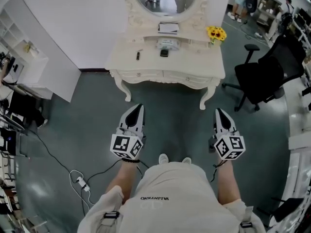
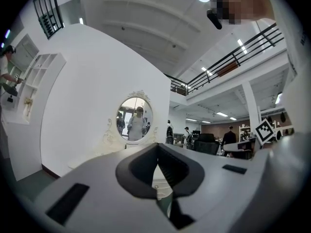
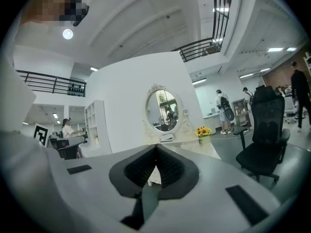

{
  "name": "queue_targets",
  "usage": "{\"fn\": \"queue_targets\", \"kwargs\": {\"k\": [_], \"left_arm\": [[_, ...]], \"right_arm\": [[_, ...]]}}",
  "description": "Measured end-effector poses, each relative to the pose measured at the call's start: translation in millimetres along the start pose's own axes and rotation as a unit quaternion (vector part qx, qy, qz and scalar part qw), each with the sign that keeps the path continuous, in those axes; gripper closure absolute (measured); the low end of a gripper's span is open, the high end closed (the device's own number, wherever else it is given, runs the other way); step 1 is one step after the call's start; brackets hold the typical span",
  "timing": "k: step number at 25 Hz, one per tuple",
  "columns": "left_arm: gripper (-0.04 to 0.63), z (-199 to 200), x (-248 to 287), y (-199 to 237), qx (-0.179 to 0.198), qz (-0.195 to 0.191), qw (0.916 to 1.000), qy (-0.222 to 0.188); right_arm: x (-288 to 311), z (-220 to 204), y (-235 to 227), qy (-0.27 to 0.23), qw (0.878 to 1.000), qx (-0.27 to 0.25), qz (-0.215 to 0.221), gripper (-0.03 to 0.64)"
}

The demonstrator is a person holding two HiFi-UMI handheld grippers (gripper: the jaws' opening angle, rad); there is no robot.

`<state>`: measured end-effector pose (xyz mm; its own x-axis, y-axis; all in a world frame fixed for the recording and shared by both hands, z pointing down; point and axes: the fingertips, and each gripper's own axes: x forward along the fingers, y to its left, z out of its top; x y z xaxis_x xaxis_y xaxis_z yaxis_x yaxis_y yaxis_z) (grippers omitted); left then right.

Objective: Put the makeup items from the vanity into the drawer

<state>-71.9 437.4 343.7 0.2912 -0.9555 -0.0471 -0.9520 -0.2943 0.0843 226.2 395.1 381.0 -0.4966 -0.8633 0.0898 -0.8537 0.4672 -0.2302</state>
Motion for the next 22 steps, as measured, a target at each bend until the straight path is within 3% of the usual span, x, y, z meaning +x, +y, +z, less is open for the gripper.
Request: {"fn": "queue_targets", "kwargs": {"k": [12, 22], "left_arm": [[0.594, -18.8, -21.2, 38.4, -0.01, -0.009, 0.9997, 0.019], [0.594, -33.4, 10.9, 46.5, -0.011, -0.015, 0.9992, 0.035]], "right_arm": [[39.8, -18.3, 64.2, 0.011, 0.999, -0.009, 0.029, 0.607], [79.5, -31.0, 50.0, 0.027, 0.999, -0.001, 0.031, 0.607]]}}
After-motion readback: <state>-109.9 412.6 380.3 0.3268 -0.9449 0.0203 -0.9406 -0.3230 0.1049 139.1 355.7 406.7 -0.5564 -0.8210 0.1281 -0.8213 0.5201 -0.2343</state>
